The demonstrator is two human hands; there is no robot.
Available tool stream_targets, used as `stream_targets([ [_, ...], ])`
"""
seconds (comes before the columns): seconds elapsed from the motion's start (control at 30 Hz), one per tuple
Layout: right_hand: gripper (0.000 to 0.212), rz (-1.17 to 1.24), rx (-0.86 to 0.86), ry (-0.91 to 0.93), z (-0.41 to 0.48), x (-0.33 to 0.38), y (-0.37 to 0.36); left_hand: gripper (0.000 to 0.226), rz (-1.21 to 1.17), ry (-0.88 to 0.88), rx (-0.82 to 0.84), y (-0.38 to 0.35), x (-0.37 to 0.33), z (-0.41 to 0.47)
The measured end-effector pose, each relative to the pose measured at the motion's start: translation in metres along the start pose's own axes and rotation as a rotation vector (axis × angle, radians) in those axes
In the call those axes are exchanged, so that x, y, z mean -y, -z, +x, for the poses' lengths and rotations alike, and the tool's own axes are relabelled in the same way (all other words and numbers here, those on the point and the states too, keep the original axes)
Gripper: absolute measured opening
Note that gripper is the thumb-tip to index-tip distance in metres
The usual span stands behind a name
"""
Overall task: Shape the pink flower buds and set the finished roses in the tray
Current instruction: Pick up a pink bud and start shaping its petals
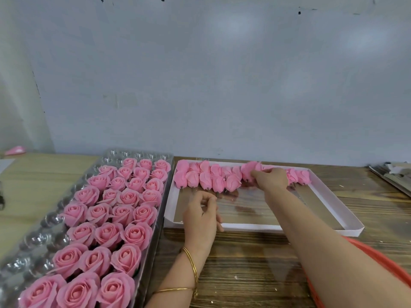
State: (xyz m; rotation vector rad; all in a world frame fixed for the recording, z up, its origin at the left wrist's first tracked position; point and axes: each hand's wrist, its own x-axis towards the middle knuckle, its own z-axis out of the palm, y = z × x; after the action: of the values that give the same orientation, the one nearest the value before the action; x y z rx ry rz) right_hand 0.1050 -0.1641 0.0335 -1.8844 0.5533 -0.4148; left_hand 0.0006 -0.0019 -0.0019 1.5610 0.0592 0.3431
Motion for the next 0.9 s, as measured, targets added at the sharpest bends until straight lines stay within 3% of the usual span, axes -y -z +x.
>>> stream_targets([
  [0.2,0.017,0.274,0.230,0.034,-0.069,0.011,0.004,0.006,-0.197,0.021,0.064,-0.002,0.000,-0.001],
  [0.27,0.010,0.345,0.315,0.030,-0.092,0.002,0.007,0.024,-0.319,0.044,0.105,-0.003,-0.004,0.000],
  [0.33,0.019,0.408,0.341,0.004,-0.107,-0.008,0.011,0.043,-0.391,0.094,0.147,-0.003,-0.008,-0.001],
  [0.47,0.017,0.566,0.386,0.019,-0.120,-0.019,0.020,0.068,-0.294,0.103,0.244,-0.002,-0.010,0.000],
  [0.63,0.021,0.625,0.560,0.069,-0.124,-0.021,0.022,0.058,-0.275,0.067,0.374,0.001,-0.014,-0.001],
  [0.73,0.035,0.688,0.770,0.048,-0.129,-0.017,0.023,0.047,-0.330,0.110,0.378,0.002,-0.015,-0.003],
  [0.9,0.033,0.705,0.935,-0.007,-0.127,-0.020,0.026,0.036,-0.357,0.132,0.346,0.004,-0.015,-0.003],
])
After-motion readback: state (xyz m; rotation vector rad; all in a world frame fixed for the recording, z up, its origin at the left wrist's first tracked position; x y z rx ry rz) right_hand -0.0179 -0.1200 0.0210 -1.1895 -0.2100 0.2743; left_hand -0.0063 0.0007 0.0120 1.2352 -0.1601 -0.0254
